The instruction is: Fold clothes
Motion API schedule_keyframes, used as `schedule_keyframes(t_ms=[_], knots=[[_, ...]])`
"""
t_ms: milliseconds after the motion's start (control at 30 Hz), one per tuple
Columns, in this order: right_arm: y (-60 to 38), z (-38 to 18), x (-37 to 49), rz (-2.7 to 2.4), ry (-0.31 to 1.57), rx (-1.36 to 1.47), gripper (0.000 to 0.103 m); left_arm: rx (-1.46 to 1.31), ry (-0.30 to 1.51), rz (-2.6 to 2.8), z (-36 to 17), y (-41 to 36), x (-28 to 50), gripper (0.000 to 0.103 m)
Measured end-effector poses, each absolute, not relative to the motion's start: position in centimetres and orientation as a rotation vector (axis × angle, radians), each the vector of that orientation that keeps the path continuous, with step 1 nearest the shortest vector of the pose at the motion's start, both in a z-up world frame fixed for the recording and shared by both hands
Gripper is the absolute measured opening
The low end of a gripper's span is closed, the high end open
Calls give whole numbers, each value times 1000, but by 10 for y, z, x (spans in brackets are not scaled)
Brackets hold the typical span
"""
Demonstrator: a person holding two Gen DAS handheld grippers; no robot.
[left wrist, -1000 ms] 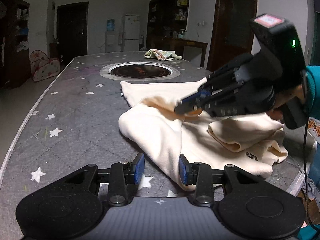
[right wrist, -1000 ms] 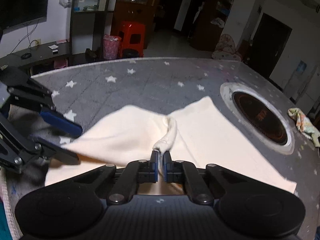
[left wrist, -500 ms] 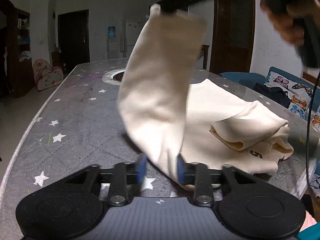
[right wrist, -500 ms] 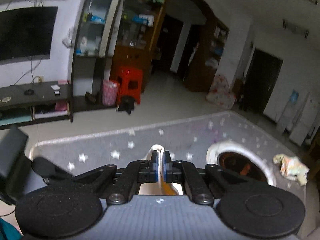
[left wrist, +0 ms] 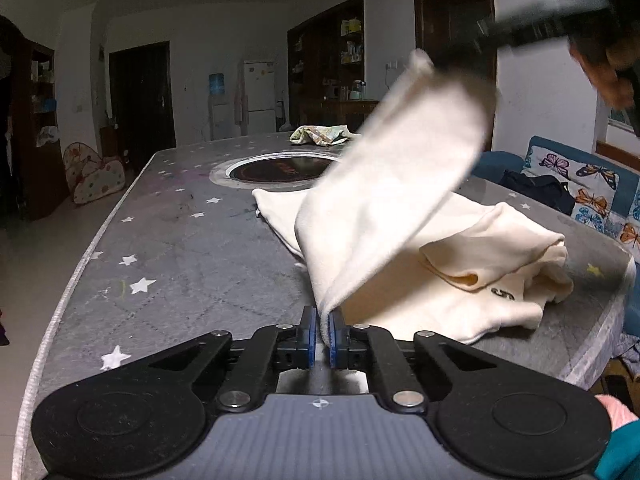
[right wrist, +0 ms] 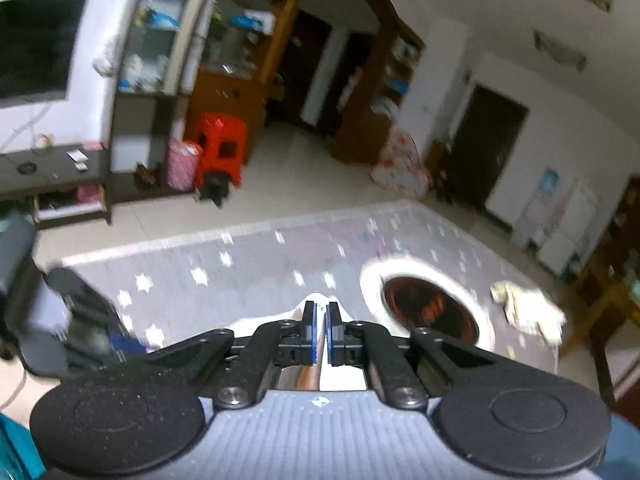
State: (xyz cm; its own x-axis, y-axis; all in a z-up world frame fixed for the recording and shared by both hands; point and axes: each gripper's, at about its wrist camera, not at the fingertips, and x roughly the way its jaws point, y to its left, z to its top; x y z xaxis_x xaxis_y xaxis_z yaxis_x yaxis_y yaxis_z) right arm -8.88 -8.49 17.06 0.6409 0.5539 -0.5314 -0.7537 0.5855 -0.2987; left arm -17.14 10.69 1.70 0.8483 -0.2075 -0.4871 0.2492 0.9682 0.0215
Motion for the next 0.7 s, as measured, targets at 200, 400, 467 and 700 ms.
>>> schedule_keyframes(t_ms=[200,400,467,700], knots=[[-118,113,-73,721,638,-444,3,114,531,-233,12,109,-175,6],[-141,58,-58,654,801,-346,4,152,558,-222,11,110,-177,6],[-151,54,-56,645,809,-314,6,161,571,-219,12,112,-179,6],[-176,58,-58,684,814,-179,20,110,557,-258,36,115,-168,7]])
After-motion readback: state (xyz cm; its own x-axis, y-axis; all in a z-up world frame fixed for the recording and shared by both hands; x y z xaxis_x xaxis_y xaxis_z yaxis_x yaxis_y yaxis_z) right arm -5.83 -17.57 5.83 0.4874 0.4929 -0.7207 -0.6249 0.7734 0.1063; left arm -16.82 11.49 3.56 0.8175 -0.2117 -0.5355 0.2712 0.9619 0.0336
